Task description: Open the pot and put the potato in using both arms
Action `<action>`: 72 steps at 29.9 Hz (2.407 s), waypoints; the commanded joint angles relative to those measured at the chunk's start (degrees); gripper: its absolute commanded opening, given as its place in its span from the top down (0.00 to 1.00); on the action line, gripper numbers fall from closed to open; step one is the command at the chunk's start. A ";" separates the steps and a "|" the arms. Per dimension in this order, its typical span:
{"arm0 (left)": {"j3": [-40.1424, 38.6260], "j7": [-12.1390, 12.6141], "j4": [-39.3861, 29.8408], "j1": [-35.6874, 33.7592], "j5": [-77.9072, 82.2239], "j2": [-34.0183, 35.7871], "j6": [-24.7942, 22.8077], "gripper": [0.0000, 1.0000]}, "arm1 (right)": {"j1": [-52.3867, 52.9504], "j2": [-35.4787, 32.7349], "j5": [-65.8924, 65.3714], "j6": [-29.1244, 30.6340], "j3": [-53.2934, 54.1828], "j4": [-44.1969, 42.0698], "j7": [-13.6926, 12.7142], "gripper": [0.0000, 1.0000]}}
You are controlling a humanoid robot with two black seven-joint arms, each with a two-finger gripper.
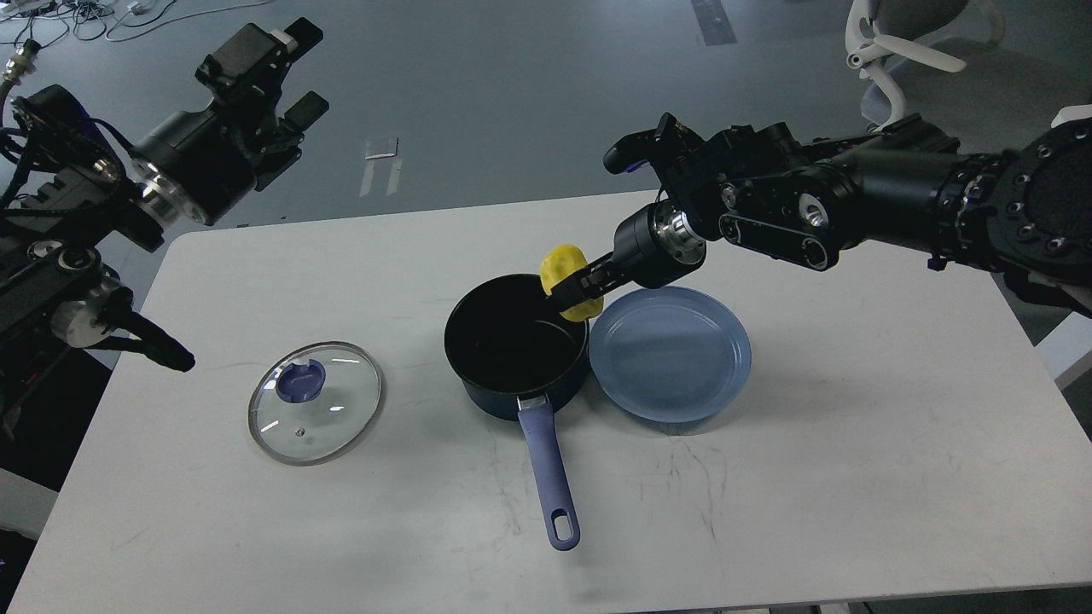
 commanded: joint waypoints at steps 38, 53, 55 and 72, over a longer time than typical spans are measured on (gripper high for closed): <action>-0.34 -0.08 -0.36 0.61 -0.96 0.09 0.08 0.02 | -2.64 -1.57 7.99 0.00 16.31 -1.10 0.00 0.05; -2.18 -0.78 2.71 3.60 -11.59 -5.36 0.25 0.02 | -22.32 -19.08 30.94 0.00 44.52 -1.62 0.00 0.04; -5.07 -0.87 3.76 6.13 -12.82 -7.28 0.16 0.02 | -26.52 -18.81 34.27 0.00 50.74 -2.23 0.00 0.04; -22.05 -0.78 13.25 22.94 -12.91 -20.48 -4.14 0.02 | -42.72 -15.83 40.18 0.00 65.19 -2.24 0.00 0.00</action>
